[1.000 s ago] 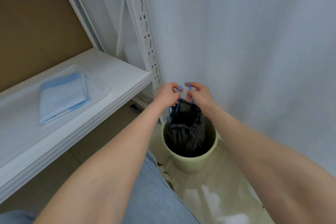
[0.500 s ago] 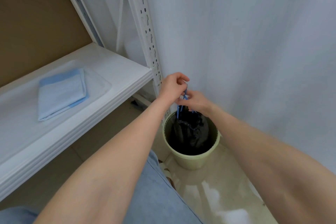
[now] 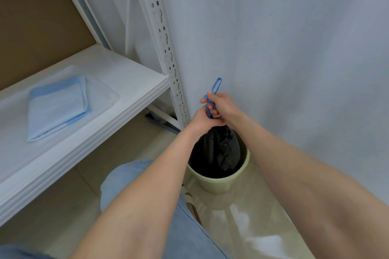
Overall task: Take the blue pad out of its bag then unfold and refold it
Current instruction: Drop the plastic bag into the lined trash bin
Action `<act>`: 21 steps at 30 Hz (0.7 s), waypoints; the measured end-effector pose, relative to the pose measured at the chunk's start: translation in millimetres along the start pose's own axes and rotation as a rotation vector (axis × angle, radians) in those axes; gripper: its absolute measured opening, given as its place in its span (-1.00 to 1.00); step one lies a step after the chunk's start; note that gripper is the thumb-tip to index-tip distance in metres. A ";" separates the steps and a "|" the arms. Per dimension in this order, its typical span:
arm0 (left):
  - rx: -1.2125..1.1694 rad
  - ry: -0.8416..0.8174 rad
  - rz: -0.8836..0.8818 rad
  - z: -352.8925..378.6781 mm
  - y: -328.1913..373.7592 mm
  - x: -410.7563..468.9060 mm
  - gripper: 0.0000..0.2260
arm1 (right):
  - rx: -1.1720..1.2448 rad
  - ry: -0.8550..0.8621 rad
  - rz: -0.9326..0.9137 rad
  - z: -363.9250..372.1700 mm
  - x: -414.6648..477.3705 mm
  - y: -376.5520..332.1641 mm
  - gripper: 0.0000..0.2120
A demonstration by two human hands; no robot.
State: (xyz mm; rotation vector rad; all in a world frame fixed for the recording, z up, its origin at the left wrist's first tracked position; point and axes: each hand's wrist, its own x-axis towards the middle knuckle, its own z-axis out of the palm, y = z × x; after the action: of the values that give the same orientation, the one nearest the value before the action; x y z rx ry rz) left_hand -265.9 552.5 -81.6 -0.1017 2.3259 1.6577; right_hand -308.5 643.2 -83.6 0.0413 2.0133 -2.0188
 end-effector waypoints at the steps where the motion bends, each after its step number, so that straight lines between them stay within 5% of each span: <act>1: -0.030 -0.004 -0.013 3.8 0.6 0.3 -0.82 | 0.024 -0.006 0.004 -2.4 0.6 -0.1 -0.65; 21: 0.206 0.019 -0.216 14.8 -43.3 24.6 -0.93 | 0.234 0.130 -0.025 -12.7 7.9 -7.8 -0.67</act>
State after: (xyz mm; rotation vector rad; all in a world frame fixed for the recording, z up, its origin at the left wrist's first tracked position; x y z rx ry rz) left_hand -277.2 554.3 -132.4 -0.3151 2.3878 1.3144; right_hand -320.1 654.2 -78.0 0.2014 1.8460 -2.3128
